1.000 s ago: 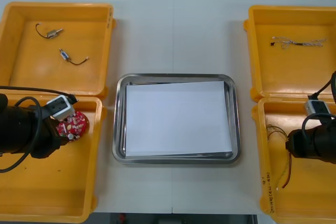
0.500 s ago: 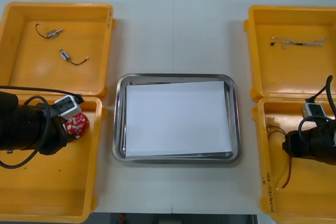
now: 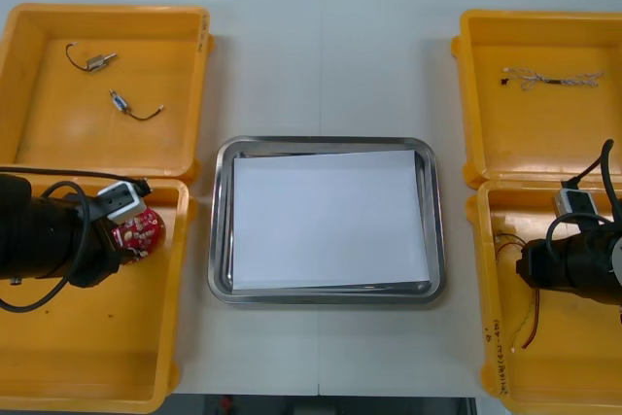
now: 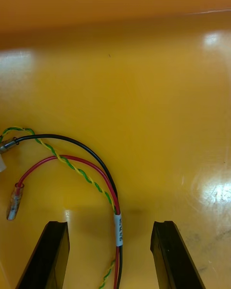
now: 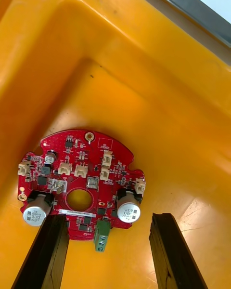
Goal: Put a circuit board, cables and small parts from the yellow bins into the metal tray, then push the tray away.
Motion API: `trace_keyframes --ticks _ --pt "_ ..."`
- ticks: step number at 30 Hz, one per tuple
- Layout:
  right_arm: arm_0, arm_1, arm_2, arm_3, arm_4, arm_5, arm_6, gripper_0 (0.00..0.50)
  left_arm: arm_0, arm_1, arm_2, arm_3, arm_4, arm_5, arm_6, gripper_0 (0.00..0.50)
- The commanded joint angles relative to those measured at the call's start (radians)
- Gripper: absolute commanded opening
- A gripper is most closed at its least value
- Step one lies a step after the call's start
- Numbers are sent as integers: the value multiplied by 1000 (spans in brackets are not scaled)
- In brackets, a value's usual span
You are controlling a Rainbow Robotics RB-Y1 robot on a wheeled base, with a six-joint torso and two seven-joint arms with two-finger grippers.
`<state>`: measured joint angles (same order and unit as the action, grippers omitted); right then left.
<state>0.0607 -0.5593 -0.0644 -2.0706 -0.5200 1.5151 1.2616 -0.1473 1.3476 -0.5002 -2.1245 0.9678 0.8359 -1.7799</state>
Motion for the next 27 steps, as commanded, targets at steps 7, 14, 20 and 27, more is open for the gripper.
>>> trace_keyframes --ticks 7,14,20,27 --pt "45 12 12 -11 1 -36 -28 500 -24 36 -23 23 -4 -12 -125 500" --pt "60 12 24 -11 1 -59 -30 500 -24 21 -26 29 -14 -12 -128 500" --pt "67 12 31 -11 0 -61 -31 500 -24 8 -26 38 -17 -11 -135 500" --pt "79 12 41 -11 6 -82 -31 500 -26 -7 -26 40 -20 -12 -138 500"
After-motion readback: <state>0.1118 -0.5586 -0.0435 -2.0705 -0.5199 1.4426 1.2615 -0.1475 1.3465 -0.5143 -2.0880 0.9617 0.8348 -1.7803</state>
